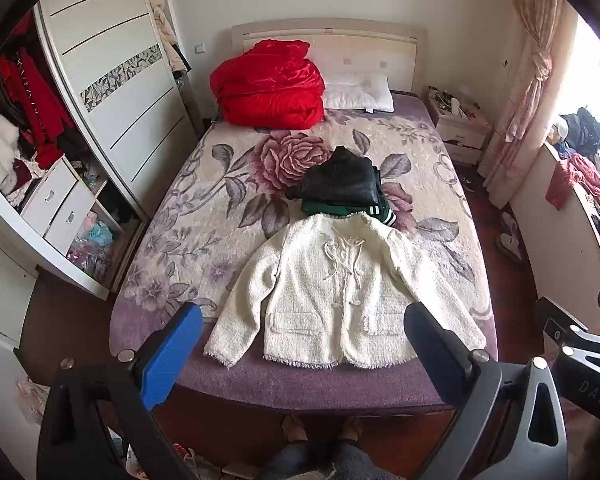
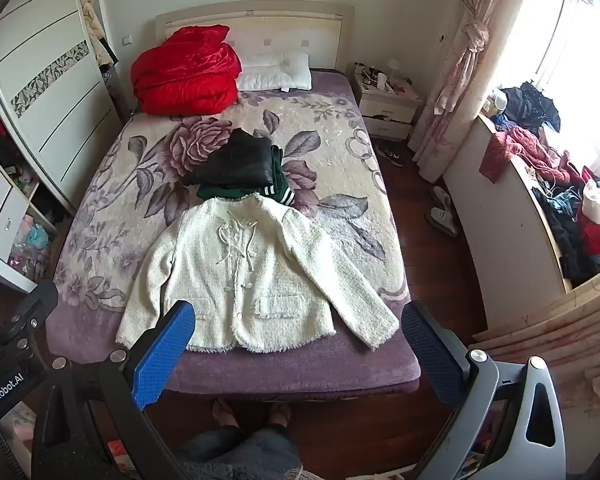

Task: Fold large clothes

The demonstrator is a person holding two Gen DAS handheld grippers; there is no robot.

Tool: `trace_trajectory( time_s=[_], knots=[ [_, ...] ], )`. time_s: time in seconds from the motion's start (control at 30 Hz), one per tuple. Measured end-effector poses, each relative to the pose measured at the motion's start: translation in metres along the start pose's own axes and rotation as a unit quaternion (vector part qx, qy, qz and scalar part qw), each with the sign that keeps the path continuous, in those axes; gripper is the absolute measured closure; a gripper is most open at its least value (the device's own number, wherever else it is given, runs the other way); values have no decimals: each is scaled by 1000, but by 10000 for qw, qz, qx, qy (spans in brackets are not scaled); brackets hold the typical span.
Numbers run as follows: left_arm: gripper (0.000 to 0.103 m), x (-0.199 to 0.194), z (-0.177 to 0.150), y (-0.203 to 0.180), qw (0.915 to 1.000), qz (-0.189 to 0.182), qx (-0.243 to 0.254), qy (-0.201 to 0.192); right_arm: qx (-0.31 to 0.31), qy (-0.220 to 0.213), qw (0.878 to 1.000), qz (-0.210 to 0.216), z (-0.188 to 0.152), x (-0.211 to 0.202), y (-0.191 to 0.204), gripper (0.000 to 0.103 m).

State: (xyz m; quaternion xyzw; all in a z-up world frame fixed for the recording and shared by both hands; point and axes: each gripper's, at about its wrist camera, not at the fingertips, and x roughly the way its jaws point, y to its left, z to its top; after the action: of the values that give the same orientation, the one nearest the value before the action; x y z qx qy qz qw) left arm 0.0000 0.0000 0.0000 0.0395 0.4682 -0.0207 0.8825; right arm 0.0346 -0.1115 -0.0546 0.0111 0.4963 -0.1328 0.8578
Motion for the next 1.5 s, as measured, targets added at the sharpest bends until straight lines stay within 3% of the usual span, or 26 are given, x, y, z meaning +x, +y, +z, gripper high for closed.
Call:
trace_trajectory(
  time_s=[1.5],
  knots=[
    [0,-11,14,11,10000,-64,-37,-52,-39,-48,10000,-43,2,-13,11,0]
  ],
)
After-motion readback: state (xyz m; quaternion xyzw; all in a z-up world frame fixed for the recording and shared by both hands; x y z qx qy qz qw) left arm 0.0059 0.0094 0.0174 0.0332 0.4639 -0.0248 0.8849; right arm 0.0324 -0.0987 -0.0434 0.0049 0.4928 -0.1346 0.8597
